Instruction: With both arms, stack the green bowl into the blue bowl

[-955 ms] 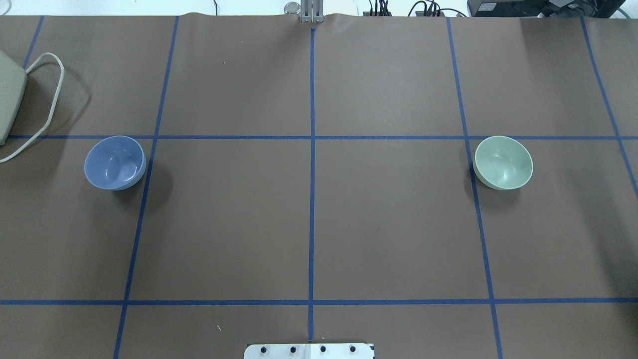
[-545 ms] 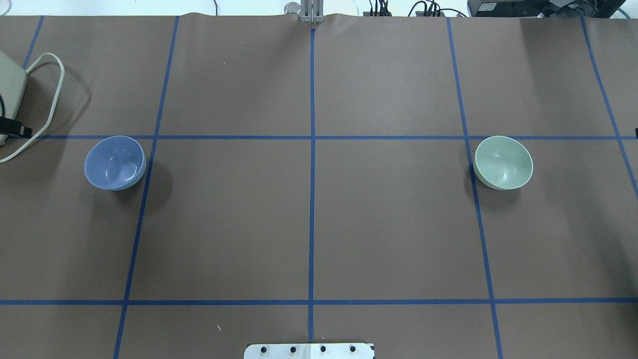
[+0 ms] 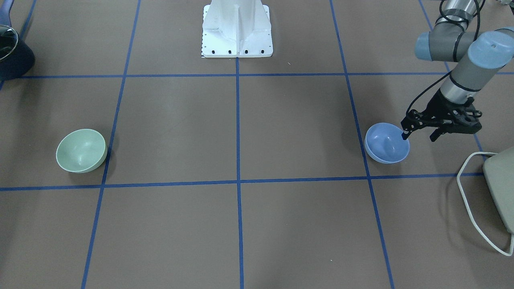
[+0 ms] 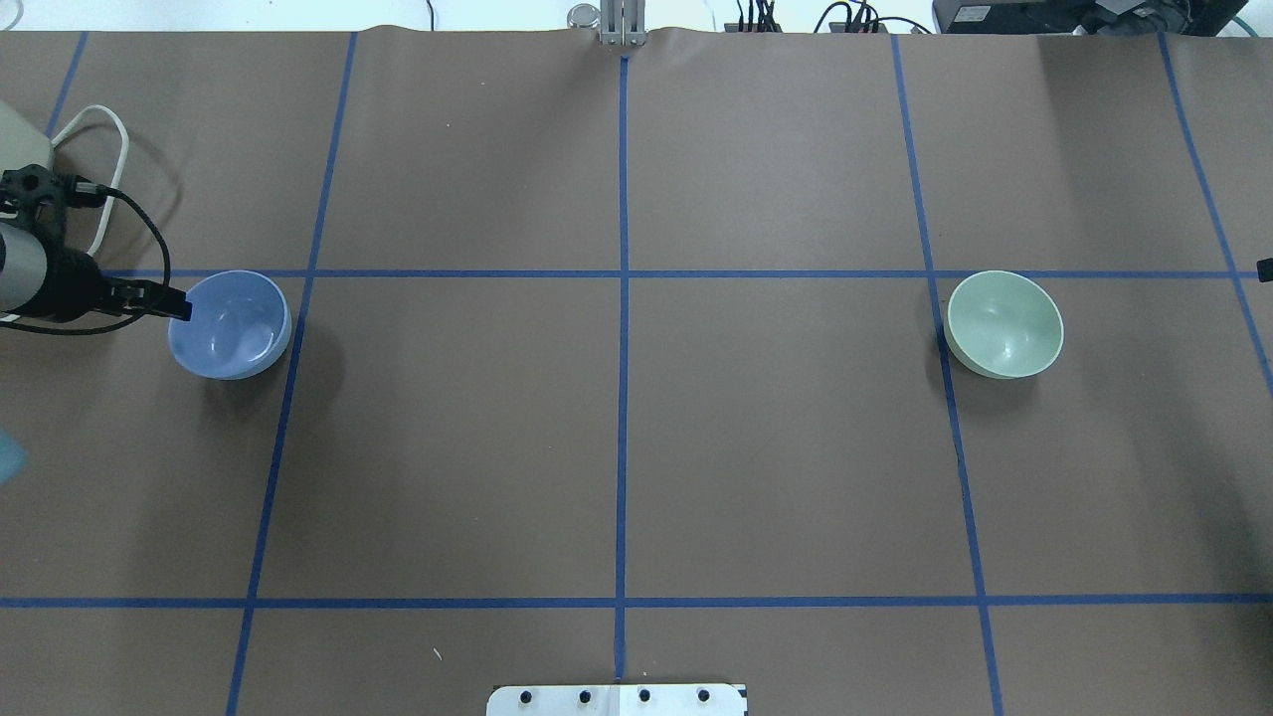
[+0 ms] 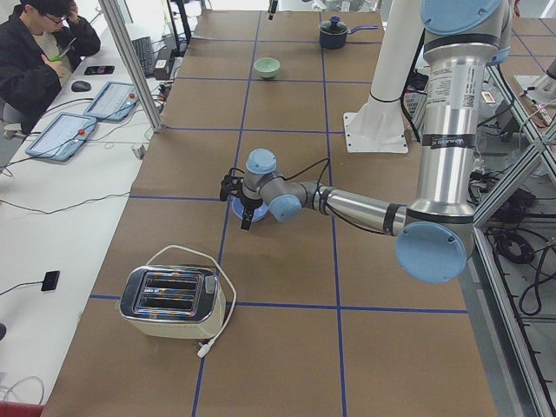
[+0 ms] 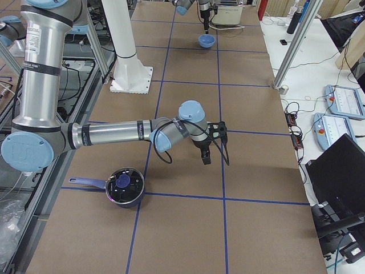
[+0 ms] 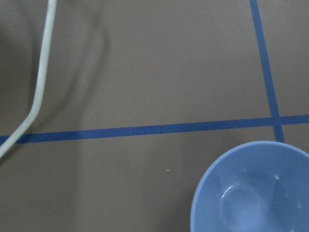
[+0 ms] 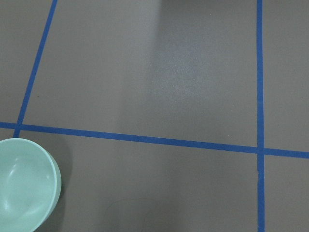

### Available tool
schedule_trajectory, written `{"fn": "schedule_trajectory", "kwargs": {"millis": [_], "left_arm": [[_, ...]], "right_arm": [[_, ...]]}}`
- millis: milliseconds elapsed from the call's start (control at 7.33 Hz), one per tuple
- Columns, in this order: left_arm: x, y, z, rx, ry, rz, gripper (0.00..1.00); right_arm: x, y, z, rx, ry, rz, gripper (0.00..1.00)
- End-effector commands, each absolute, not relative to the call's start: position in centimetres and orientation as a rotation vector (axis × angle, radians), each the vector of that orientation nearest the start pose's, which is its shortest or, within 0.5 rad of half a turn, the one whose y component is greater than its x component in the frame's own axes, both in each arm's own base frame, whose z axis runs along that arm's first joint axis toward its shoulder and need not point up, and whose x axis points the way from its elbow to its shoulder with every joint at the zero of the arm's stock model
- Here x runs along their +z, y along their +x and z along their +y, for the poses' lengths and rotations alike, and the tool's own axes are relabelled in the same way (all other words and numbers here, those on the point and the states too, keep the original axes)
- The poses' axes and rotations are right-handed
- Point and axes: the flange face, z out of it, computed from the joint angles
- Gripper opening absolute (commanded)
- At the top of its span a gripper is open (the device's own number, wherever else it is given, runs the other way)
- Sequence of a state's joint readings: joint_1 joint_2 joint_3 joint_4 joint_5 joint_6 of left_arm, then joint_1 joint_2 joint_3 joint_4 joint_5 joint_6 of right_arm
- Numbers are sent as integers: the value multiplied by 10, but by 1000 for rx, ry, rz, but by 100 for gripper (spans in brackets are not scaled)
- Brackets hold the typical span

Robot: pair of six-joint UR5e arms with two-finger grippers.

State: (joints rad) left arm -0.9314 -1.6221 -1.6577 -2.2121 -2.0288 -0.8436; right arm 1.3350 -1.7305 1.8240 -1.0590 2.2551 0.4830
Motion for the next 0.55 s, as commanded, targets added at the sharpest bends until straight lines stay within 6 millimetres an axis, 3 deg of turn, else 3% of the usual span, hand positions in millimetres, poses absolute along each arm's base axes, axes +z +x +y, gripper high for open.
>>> {"fn": "schedule_trajectory", "kwargs": {"millis": [0, 136, 273, 409], "left_arm": [[547, 272, -500, 4, 280, 843, 37], [549, 273, -500, 9, 287, 850, 10], [542, 272, -499, 14, 297, 862, 0], [522, 271, -497, 25, 314, 890, 0]], "right_arm": [[551, -37, -453, 22, 313, -824, 100], [552, -37, -454, 24, 313, -823, 100], [552, -37, -454, 22, 313, -822, 100], [551, -37, -454, 21, 314, -824, 100]]}}
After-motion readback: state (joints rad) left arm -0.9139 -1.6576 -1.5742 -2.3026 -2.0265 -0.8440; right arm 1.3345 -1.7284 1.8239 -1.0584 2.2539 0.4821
